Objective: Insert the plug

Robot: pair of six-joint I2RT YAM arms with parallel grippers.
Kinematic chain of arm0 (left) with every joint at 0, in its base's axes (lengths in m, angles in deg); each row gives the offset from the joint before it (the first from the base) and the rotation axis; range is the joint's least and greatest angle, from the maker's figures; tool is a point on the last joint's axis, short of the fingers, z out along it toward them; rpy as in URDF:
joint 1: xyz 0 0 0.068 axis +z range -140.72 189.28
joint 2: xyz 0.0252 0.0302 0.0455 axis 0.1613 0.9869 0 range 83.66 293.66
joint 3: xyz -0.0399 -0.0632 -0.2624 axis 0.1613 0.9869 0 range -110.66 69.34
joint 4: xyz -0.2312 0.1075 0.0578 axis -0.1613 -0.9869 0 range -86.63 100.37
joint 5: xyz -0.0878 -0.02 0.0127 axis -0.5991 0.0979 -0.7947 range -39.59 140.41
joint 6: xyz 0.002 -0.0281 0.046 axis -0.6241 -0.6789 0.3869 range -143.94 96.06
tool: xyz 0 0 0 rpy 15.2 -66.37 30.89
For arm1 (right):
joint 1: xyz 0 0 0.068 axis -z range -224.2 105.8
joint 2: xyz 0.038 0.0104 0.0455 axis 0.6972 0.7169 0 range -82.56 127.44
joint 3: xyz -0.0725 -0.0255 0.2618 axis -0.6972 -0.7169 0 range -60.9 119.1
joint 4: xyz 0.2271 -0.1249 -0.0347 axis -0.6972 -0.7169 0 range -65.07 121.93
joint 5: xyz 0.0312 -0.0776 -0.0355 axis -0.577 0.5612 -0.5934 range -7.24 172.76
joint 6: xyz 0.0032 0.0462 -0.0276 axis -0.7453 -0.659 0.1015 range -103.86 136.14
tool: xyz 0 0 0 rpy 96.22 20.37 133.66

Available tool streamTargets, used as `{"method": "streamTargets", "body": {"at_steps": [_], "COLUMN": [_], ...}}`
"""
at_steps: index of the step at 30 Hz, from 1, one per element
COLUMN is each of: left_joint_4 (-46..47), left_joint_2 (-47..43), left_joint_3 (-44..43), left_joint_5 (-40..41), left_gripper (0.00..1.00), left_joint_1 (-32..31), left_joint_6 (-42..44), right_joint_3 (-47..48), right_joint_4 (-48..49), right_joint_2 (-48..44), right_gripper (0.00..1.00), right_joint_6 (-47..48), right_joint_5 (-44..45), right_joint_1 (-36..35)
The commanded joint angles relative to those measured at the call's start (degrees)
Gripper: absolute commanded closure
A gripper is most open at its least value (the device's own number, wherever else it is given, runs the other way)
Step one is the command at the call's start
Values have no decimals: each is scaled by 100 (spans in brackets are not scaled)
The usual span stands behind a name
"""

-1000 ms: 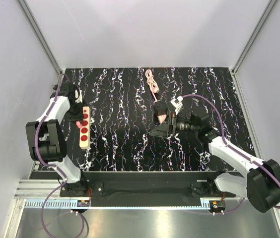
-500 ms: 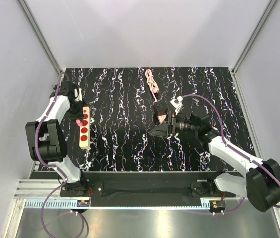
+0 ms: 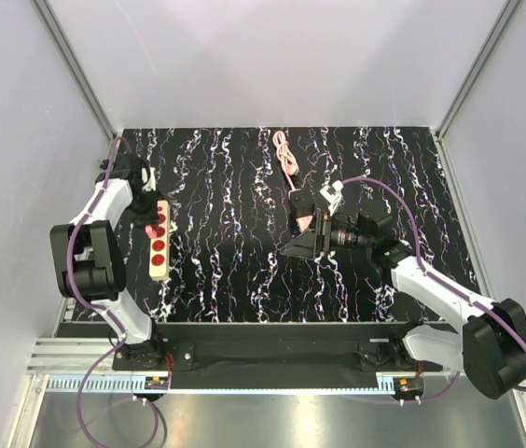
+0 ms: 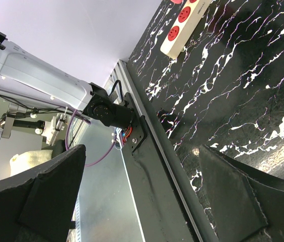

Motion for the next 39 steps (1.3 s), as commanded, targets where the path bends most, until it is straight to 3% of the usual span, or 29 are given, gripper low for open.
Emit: {"method": "streamTargets", "body": {"at_steps": [1,14,26,39], "left_joint_4": [234,348,471,893], "left_joint_2": [49,66,-48,-215], "left_joint_3": [-210,-149,440,686], "left_joint_5": [-92,-5,637,-13], "left_gripper": [100,100,100,100], "left_joint_1": [29,20,20,20], "left_joint_6": [-21,-21,6,50], "right_joint_3": [32,24,15,-12], "right_joint_4": [183,192,218,297], "right_joint_2": [-15,-6,-6,82], "right_gripper": [0,0,0,0], "right_joint_6": [46,54,37,10], "right_joint_5": [-127,-127,-145,-154], "right_joint_1": [26,17,17,17]}}
